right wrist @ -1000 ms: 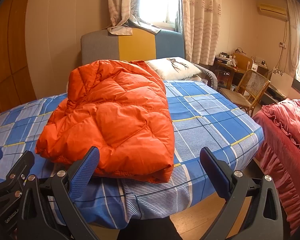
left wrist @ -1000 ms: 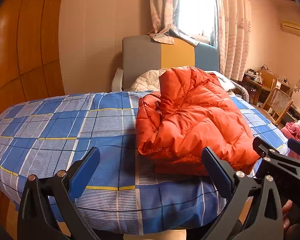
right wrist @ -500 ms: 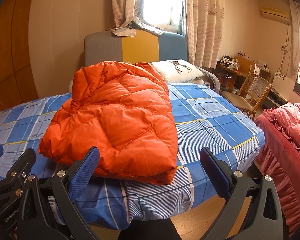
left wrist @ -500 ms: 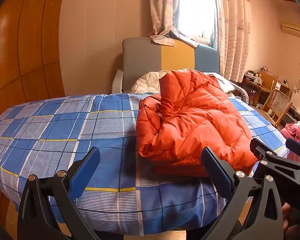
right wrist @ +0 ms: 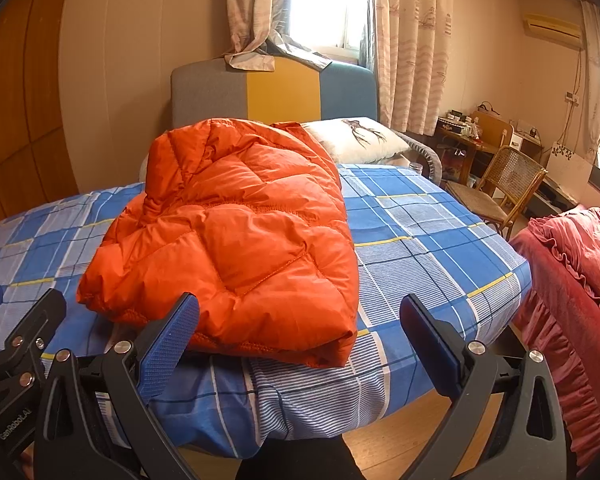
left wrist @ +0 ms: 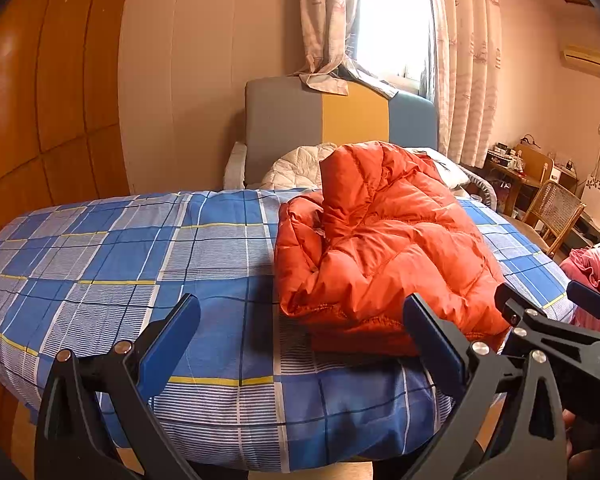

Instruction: Fold large clothes

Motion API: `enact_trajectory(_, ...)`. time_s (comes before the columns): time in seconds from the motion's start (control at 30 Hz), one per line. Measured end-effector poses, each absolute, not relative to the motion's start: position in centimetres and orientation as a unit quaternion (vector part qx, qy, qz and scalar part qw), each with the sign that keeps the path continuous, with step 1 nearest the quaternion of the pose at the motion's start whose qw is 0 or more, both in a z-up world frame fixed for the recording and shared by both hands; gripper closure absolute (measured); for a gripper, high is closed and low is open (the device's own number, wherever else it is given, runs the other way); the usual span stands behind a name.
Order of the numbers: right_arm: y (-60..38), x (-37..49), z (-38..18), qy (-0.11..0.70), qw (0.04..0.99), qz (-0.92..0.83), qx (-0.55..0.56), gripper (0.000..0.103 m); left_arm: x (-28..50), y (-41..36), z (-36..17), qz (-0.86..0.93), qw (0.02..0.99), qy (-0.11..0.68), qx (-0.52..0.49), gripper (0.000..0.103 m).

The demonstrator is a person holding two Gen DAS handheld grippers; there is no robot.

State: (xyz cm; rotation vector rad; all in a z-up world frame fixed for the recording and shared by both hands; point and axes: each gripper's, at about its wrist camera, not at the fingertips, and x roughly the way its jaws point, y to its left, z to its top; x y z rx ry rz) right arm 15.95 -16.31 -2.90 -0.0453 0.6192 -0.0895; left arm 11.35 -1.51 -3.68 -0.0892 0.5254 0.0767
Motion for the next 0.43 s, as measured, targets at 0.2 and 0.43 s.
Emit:
enact_trajectory(0.2,-16.4,16.0,-3.2,0.308,0.95,-0.044,-0.022,0.003,11.4,-1.6,-3.7,0.033,0.964,0.26,-0.035,0.002)
enact_trajectory(0.43,-16.7,16.0,-3.6,0.311,0.949,-0.042,-0.018,0.003,12.3,-0.7,-4.5,0.048,0.957,0.283,-0.051,0.002)
